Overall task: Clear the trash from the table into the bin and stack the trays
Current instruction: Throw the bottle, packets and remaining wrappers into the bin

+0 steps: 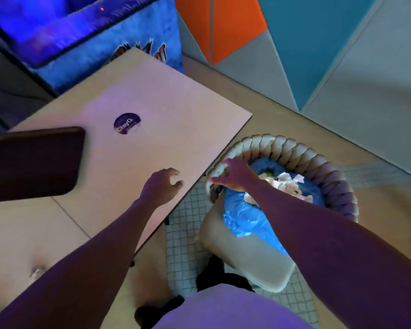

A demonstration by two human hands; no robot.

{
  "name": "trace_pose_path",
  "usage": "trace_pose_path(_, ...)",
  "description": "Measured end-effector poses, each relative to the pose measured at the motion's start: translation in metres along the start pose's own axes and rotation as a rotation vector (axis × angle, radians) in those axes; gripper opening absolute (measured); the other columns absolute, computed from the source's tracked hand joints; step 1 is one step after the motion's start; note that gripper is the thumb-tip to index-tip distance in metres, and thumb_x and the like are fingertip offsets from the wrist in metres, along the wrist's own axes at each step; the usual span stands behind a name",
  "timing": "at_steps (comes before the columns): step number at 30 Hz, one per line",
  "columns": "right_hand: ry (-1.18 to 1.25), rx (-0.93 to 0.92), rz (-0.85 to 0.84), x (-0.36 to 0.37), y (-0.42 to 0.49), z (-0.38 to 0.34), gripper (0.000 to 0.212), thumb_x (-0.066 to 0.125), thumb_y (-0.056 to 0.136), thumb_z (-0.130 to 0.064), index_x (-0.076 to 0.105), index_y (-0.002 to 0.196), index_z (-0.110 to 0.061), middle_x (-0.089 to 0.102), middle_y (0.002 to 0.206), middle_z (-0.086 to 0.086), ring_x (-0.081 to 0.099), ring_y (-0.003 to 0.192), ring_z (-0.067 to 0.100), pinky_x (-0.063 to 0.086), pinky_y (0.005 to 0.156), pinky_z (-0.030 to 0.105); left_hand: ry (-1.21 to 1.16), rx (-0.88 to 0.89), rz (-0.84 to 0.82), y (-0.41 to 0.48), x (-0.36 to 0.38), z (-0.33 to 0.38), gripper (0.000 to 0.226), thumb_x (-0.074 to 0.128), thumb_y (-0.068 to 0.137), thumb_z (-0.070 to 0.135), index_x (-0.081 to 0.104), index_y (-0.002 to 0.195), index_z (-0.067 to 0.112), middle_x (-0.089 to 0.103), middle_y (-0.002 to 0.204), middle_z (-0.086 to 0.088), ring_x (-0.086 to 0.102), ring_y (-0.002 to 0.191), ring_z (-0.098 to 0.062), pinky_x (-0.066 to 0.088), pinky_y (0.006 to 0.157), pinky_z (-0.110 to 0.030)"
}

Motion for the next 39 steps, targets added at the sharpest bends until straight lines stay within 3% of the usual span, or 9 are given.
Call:
trace_pose_path(4,-0.088,-0.097,-0.088,0.022,-0.005,-0.087,0.099,0.069,0.072,-0.08,0.045,0.149,-0.021,0.046,0.149,0.009,0.04,0.142,0.029,0.036,0.118,0.046,-0.031,-0.11,0.095,-0.058,-0.043,-0.08,0.042,0.07,0.094,0.04,0.067,0.132,0.022,0.067,0.137,0.003,0.06,0.131,-0.02,0.046,0.11,-0.035)
trace_pose_path(16,-0.322,-0.442,-0.27,0.14,-0.086,-0.315,0.101,0.078,0.073,-0.07,0.04,0.153,-0.021,0.041,0.153,0.007,0.047,0.138,0.027,0.045,0.111,0.042,-0.123,-0.441,0.278,-0.263,-0.111,-0.278,0.048,0.072,0.091,0.044,0.063,0.136,0.027,0.063,0.141,0.002,0.057,0.131,-0.022,0.047,0.108,-0.039)
trace_pose_path(25,-0.402,-0.568,-0.371,0.232,-0.146,-0.409,0.095,0.081,0.079,-0.056,0.038,0.154,-0.018,0.039,0.152,0.008,0.048,0.138,0.027,0.045,0.112,0.041,-0.171,-0.591,0.304,-0.375,-0.111,-0.389,0.052,0.076,0.089,0.038,0.061,0.138,0.026,0.061,0.143,-0.002,0.054,0.133,-0.025,0.045,0.109,-0.038)
trace_pose_path(30,-0.412,-0.603,-0.406,0.266,-0.163,-0.444,0.09,0.082,0.081,-0.048,0.038,0.154,-0.019,0.038,0.152,0.006,0.049,0.137,0.025,0.045,0.111,0.038,-0.246,-0.645,0.351,-0.411,-0.114,-0.429,0.052,0.078,0.083,0.03,0.063,0.133,0.027,0.067,0.133,-0.003,0.062,0.12,-0.025,0.054,0.097,-0.037)
trace_pose_path(39,-0.436,-0.616,-0.472,0.328,-0.185,-0.481,0.093,0.083,0.079,-0.048,0.037,0.152,-0.016,0.041,0.147,0.009,0.052,0.131,0.028,0.048,0.107,0.039,-0.244,-0.746,0.375,-0.464,-0.1,-0.491,0.057,0.081,0.085,0.038,0.06,0.136,0.03,0.062,0.142,0.001,0.054,0.131,-0.024,0.048,0.102,-0.04)
Point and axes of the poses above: each hand's wrist, its own y-axis towards the middle knuckle, its own x-axis out of the palm, z = x × y, the point moved 7 cm from there along y, towards the middle knuckle
